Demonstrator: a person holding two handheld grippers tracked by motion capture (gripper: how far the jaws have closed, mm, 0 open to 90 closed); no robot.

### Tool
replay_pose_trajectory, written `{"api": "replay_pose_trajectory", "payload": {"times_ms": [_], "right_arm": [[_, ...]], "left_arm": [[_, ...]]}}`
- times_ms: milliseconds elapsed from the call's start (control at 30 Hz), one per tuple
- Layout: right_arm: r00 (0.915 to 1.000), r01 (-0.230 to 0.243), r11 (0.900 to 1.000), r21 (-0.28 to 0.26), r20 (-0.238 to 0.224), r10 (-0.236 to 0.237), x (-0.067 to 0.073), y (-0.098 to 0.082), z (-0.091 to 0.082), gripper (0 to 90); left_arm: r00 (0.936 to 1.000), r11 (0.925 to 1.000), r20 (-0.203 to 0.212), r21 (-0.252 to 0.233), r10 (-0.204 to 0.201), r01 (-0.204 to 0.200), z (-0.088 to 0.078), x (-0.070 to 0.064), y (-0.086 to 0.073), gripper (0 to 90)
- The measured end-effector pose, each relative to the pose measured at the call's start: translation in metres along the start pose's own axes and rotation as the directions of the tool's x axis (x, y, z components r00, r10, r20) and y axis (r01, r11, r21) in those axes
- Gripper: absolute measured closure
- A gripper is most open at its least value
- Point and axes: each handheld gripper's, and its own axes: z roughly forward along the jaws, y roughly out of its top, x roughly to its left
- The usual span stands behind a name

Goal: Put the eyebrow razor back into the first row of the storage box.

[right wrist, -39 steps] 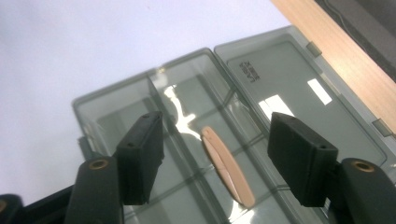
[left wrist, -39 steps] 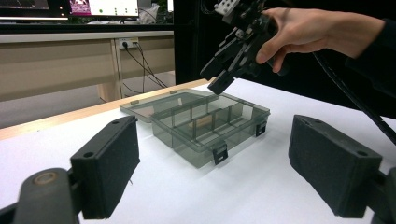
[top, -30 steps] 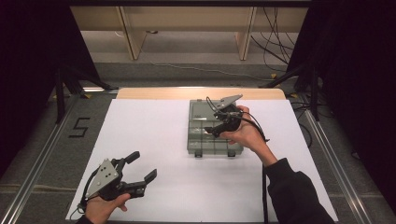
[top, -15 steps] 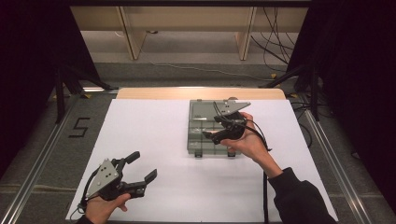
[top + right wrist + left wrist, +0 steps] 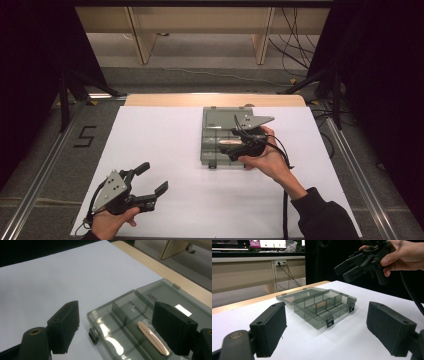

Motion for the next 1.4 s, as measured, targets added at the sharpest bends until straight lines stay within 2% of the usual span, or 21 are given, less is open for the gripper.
{"api": "replay_pose_trajectory", "payload": {"times_ms": [200,233,267,400,833,1400], "right_arm": [[1.0,-0.002,1.0,-0.018,-0.002,0.002,0.004,-0.005,-0.003,23.4],[1.0,0.001,1.0,-0.02,0.009,-0.001,0.005,-0.006,-0.003,23.3],[1.0,-0.006,1.0,-0.013,-0.003,0.006,0.006,-0.007,-0.004,23.4],[1.0,-0.002,1.0,-0.026,0.004,0.002,0.007,-0.01,-0.006,23.4],[0.9996,-0.011,0.999,-0.053,-0.026,0.009,0.016,-0.017,-0.01,23.4],[0.9992,-0.03,0.996,-0.078,-0.027,0.028,0.022,-0.03,-0.019,23.5]], "left_arm": [[1.0,1.0,0.0,0.0,0.001,-0.001,0.0,0.0,0.0,16.2],[1.0,1.0,-0.001,0.001,-0.001,0.001,0.0,0.0,0.0,16.2],[1.0,1.0,-0.001,0.0,0.0,0.0,0.0,0.0,0.0,16.2],[1.0,1.0,-0.001,0.001,0.0,0.0,0.0,0.0,0.0,16.2],[1.0,1.0,-0.001,0.001,0.0,0.0,0.0,0.0,0.0,16.2],[1.0,1.0,-0.002,0.003,0.0,0.0,0.0,0.0,0.0,16.2]]}}
